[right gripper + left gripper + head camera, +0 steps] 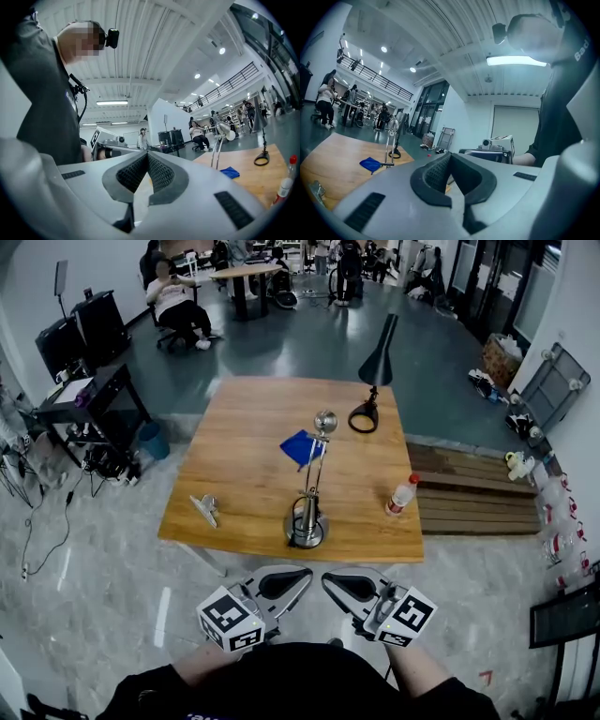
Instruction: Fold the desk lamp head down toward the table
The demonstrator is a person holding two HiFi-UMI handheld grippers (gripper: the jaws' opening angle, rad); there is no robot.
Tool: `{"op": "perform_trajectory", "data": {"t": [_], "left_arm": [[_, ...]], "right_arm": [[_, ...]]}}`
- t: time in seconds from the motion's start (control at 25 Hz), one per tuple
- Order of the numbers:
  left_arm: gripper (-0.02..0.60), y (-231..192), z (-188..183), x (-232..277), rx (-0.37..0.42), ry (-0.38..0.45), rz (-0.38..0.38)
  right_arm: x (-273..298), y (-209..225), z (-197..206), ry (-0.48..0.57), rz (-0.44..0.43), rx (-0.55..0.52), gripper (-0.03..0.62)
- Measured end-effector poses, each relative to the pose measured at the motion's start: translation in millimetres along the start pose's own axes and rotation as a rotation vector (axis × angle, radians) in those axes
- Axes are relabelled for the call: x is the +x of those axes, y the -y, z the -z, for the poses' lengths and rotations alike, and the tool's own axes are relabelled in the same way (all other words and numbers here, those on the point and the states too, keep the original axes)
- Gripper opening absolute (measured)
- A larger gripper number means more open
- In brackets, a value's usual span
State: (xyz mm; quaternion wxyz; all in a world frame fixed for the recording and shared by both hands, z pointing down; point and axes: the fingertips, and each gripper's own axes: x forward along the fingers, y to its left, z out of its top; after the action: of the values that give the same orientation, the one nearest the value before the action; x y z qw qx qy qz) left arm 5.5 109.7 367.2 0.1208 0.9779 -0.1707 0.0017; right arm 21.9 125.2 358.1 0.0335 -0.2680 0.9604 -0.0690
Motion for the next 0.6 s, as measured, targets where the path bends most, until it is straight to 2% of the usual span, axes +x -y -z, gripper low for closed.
{"op": "perform_trajectory", "data": {"t": [0.24, 0.6], "left_arm": [[0.008, 0.4, 0.7, 17.8, 0.018, -0.006, -0.02], [0.008, -5.3, 4.6, 53.3, 0.058, 0.0, -0.116]], "right_arm": [[-10.5, 12.1, -0.5, 0.01, -0.031, 0.015, 0.006], [-36.0, 42.5, 2.1, 0.011, -0.114, 0.02, 0.005]]}}
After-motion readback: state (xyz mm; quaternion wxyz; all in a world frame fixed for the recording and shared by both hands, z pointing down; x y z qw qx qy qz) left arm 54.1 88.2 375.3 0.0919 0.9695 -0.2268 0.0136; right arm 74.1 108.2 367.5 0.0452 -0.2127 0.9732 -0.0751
